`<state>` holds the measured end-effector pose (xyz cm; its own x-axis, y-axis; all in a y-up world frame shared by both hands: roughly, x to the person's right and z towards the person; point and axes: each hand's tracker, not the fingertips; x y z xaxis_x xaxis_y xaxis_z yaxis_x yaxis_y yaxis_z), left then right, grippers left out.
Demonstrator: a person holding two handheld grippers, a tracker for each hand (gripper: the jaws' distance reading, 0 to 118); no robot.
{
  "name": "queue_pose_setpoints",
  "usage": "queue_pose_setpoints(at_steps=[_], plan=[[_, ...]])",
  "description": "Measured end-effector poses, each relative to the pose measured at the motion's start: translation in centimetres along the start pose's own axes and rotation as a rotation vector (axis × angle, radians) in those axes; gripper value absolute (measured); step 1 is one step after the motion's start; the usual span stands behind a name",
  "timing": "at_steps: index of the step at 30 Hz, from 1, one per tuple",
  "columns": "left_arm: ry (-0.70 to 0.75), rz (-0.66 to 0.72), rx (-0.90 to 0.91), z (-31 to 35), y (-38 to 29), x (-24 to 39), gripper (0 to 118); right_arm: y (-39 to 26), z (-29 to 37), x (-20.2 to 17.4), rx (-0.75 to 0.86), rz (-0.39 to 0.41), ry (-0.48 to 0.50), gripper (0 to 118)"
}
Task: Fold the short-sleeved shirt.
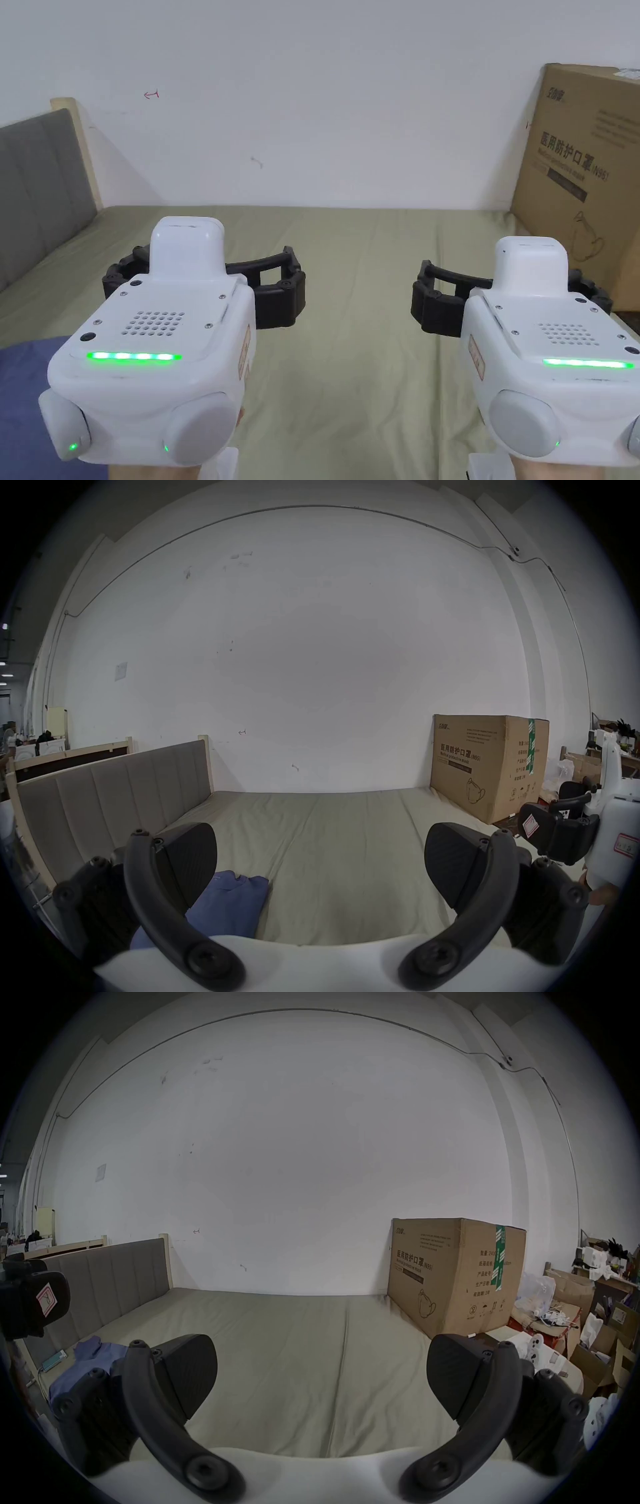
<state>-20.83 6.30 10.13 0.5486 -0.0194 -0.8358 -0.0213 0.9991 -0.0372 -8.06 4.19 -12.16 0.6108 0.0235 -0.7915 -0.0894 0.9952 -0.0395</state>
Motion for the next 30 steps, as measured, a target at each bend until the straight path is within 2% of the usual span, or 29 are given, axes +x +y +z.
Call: queue_pose_setpoints(at_steps=[16,18,19,20,21,22,23,26,27,30], plan=[[-0.016,-0.004,-0.038,-0.44,-0.05,0.09,117,0.14,0.21,0.23,0.014,-0.004,0.006,116],[-0.039,0.013,-0.049,-0.38,0.08,0.02,105,0.06,0.49,0.09,0.027,0.000,0.009,105],[-0.055,0.021,-0.052,-0.43,0.14,-0.05,89,0.06,0.56,0.02,0.032,-0.002,0.005,91],[-0.055,0.025,-0.053,-0.52,0.14,-0.03,62,0.07,0.53,-0.08,0.035,-0.004,-0.006,60],[-0.045,0.021,-0.060,-0.67,0.06,0.09,44,0.03,0.40,-0.12,0.035,-0.014,-0.024,39],[-0.021,0.013,-0.068,-0.79,0.02,0.22,32,-0.03,0.25,0.03,0.033,-0.031,-0.032,28],[-0.018,0.007,-0.071,-0.83,0.04,0.26,25,-0.03,0.14,0.31,0.030,-0.048,-0.020,25],[-0.026,0.007,-0.056,-0.70,0.10,0.10,1,-0.04,0.01,0.67,0.017,-0.061,-0.011,5],[-0.011,0.006,-0.048,-0.67,0.16,0.13,0,-0.09,-0.03,0.74,0.017,-0.050,-0.014,0],[-0.035,0.016,-0.051,-0.74,0.28,-0.05,0,-0.19,0.00,0.79,0.020,-0.039,-0.019,0]])
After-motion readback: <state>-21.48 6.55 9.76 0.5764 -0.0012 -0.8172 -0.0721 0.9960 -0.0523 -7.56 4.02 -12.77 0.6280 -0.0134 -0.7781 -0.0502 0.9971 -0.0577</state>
